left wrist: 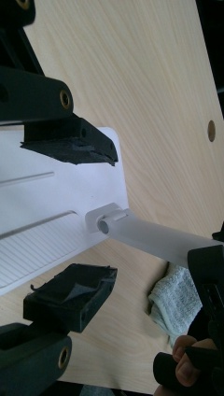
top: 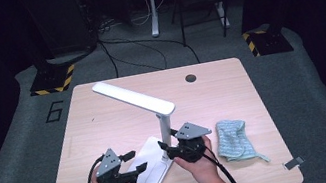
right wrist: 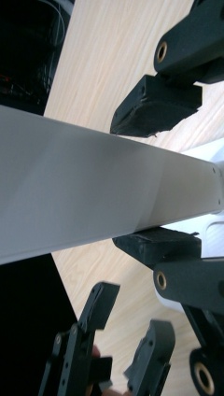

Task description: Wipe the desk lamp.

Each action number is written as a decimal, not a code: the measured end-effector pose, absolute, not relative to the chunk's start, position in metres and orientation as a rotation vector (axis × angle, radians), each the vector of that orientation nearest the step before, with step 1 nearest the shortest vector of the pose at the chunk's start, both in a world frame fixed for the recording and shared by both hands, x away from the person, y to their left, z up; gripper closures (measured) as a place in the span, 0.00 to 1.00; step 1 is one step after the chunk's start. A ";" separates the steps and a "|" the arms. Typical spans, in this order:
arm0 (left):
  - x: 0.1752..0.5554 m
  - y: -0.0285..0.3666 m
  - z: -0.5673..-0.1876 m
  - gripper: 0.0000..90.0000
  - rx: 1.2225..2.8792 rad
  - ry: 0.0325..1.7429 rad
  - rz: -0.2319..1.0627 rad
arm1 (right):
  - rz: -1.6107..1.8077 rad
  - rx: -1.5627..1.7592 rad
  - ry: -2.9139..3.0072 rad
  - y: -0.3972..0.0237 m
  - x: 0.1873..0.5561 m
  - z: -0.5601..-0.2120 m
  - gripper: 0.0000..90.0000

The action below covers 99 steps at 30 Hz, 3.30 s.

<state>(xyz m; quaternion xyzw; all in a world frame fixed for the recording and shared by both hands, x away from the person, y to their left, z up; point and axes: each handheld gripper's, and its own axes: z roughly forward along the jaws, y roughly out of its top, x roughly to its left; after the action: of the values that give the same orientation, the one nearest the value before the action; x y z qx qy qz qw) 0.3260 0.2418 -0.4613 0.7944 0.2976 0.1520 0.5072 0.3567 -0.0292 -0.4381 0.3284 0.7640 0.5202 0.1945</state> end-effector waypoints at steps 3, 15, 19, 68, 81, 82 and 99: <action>0.326 0.241 -0.462 0.42 1.920 0.723 0.365 | 1.453 0.947 2.126 -0.037 0.359 -0.438 0.49; 0.327 0.239 -0.464 0.42 1.929 0.719 0.358 | 1.491 1.067 2.084 -0.063 0.369 -0.437 0.61; 0.327 0.239 -0.464 0.42 1.925 0.723 0.353 | 1.480 1.062 2.084 -0.060 0.372 -0.437 0.62; 0.327 0.168 -0.515 0.31 2.040 0.823 0.280 | 1.300 1.211 1.816 -0.184 0.319 -0.470 0.47; 0.325 0.168 -0.520 0.31 2.041 0.820 0.295 | 1.109 1.327 1.873 -0.198 0.338 -0.501 0.32; 0.326 0.169 -0.520 0.31 2.040 0.822 0.300 | 1.082 1.340 1.889 -0.198 0.342 -0.504 0.31; 0.325 0.170 -0.524 0.31 2.015 0.812 0.308 | 0.956 1.370 2.012 -0.195 0.356 -0.523 0.50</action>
<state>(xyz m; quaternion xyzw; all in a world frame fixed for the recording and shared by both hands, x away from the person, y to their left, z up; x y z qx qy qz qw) 0.3248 0.1702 -0.5236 0.8173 0.3294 0.1251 0.4559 0.3556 -0.1946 -0.5233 0.5058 0.7428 0.3529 0.2605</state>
